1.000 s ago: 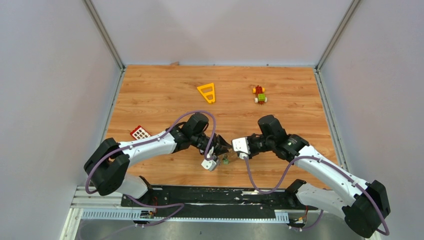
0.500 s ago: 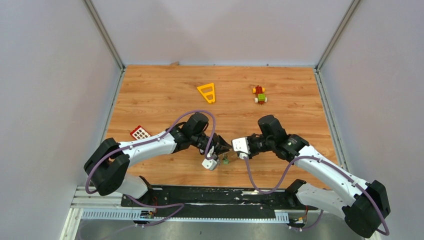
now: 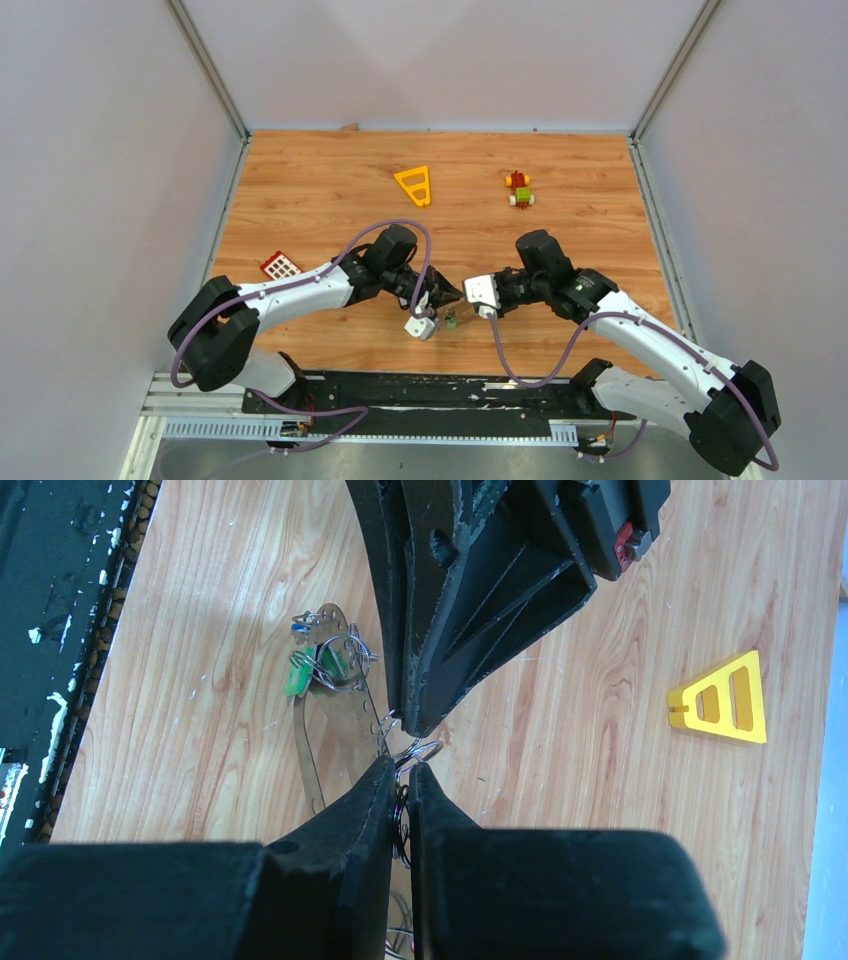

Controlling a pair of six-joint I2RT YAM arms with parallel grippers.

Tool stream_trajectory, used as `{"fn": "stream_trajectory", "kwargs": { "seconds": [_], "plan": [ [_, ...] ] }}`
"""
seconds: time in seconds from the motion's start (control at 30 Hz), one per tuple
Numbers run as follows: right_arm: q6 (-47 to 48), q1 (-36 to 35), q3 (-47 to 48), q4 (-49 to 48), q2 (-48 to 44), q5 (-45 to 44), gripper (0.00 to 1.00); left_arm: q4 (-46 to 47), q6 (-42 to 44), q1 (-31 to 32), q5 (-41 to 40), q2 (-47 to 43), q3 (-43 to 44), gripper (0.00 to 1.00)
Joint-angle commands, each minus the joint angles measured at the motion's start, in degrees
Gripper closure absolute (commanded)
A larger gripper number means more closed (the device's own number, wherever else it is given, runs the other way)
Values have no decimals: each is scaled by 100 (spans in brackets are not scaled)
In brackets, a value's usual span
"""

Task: Put the keys on the keyring
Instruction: Adjust the keyring.

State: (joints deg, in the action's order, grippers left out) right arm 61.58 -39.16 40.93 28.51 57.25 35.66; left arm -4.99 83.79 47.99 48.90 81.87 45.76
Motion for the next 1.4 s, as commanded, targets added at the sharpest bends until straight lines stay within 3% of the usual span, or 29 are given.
{"fn": "stream_trajectory", "kwargs": {
  "seconds": [0.0,0.37,0.63,0.93,1.1,1.3,1.37],
  "plan": [
    [-24,13,239,-127,-32,161,100,95,-96,33,42,-120,-8,87],
    [-22,6,240,-135,-13,137,100,72,-257,34,69,-124,38,100],
    [3,23,311,-116,86,134,100,-49,-410,31,242,-356,-34,100],
    [11,55,521,-59,281,161,99,-50,-1426,31,291,-751,-76,100],
    [-33,113,667,0,395,193,86,142,-2293,28,-134,-940,-108,100],
    [-69,381,910,69,361,422,60,159,-3547,35,-978,-1206,-46,100],
    [-97,519,1014,122,357,655,56,102,-3777,35,-1277,-1293,-61,100]
  ]
}}
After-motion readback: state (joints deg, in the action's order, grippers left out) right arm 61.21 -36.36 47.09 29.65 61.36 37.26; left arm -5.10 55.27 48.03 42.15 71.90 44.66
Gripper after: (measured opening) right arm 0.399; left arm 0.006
